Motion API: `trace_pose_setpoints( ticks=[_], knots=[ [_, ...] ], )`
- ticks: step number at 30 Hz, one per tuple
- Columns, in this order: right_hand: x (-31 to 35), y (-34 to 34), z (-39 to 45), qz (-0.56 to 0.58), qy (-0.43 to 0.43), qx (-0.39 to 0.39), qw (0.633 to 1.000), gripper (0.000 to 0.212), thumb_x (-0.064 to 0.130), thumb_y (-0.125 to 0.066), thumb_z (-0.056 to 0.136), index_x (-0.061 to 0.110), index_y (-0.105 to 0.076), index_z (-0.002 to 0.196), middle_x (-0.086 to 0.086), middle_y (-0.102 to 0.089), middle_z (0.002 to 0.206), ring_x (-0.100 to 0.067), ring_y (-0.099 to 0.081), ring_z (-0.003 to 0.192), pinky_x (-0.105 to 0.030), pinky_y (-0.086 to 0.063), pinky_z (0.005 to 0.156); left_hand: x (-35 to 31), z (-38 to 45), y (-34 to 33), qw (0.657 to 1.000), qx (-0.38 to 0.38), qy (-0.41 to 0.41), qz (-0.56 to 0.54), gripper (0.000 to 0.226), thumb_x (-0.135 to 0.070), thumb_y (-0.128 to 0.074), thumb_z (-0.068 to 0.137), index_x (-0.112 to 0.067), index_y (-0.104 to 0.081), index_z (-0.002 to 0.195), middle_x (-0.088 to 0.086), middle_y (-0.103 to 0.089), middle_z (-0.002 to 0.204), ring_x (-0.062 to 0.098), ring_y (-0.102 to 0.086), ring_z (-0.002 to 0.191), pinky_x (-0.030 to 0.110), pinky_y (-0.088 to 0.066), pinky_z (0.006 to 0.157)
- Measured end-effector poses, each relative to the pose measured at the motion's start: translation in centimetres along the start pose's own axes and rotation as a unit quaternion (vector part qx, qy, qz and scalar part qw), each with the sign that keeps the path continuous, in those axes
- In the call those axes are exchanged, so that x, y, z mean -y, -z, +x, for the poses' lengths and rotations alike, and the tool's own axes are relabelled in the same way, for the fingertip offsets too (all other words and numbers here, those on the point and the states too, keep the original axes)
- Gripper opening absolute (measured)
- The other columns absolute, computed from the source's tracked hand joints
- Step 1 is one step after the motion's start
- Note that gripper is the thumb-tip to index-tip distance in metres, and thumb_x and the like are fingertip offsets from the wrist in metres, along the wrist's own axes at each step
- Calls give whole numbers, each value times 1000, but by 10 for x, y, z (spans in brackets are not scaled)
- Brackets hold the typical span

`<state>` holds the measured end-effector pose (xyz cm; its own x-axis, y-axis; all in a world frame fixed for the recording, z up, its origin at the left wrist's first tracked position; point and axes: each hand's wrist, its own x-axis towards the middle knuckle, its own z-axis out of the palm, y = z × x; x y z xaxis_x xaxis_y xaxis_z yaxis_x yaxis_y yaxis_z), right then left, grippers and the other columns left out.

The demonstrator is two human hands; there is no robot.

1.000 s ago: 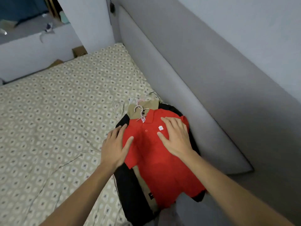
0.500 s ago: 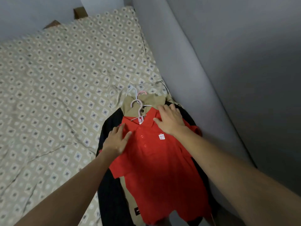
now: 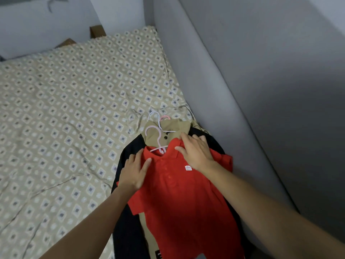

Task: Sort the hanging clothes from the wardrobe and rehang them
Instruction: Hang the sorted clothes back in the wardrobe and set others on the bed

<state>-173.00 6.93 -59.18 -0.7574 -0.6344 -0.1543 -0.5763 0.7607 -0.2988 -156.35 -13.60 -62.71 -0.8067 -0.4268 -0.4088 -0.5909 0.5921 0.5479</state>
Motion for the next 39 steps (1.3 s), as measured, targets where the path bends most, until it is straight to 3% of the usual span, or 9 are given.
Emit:
trace_pose_setpoints(
  ticks=[7, 15, 19, 23, 26, 31, 35, 39],
  knots=[
    [33, 82, -92, 102, -67, -38, 992, 38, 53, -58, 100, 22, -57, 122, 2, -67, 108, -21, -61, 106, -40, -47, 84, -23, -48, 49, 992, -20, -120, -23, 58, -74, -19, 99, -47, -49, 141, -22, -52, 111, 9, -50, 113, 40, -48, 95],
    [95, 165, -233, 105, -170, -160, 967, 38, 57, -56, 99, 27, -58, 122, 9, -67, 118, -16, -58, 116, -37, -46, 93, -75, -131, 114, 949, -31, -314, 12, 53, -67, -29, 100, -38, -61, 132, -24, -55, 111, 4, -54, 111, 29, -47, 84],
    [138, 199, -309, 109, -215, -244, 939, 42, 66, -48, 97, 30, -58, 117, 12, -65, 116, -14, -57, 116, -38, -50, 93, -107, -182, 154, 908, -42, -417, 11, 41, -58, -42, 105, -36, -62, 132, -20, -55, 113, 11, -58, 113, 30, -47, 85],
    [172, 227, -383, 92, -256, -320, 908, 45, 66, -45, 98, 26, -59, 115, 8, -64, 113, -17, -56, 114, -39, -49, 94, -146, -229, 178, 859, -71, -506, 23, 45, -56, -44, 100, -28, -67, 126, -13, -52, 102, 16, -58, 104, 29, -40, 84],
    [191, 246, -440, 79, -283, -361, 885, 40, 63, -48, 99, 28, -59, 115, 10, -64, 111, -15, -57, 112, -36, -49, 92, -179, -266, 185, 820, -75, -567, 27, 47, -59, -41, 100, -25, -67, 120, -11, -49, 98, 23, -58, 97, 42, -48, 85],
    [209, 262, -534, 76, -328, -418, 844, 36, 66, -48, 98, 34, -57, 112, 15, -63, 108, -10, -58, 108, -35, -50, 92, -232, -344, 179, 760, -76, -645, 21, 43, -55, -44, 99, -22, -66, 114, -8, -47, 97, 27, -56, 94, 46, -50, 80],
    [224, 270, -609, 57, -364, -467, 804, 36, 63, -52, 97, 32, -61, 112, 16, -64, 110, -6, -58, 109, -28, -48, 92, -261, -408, 161, 722, -61, -689, -13, 45, -55, -46, 97, -19, -68, 113, -8, -49, 97, 23, -54, 93, 39, -46, 80],
    [241, 270, -680, 8, -407, -487, 773, 35, 63, -51, 98, 30, -61, 109, 14, -64, 106, -10, -59, 104, -29, -48, 89, -286, -468, 133, 667, -49, -742, -43, 54, -62, -40, 101, -17, -69, 110, -8, -48, 94, 24, -54, 89, 39, -46, 78]
  ],
)
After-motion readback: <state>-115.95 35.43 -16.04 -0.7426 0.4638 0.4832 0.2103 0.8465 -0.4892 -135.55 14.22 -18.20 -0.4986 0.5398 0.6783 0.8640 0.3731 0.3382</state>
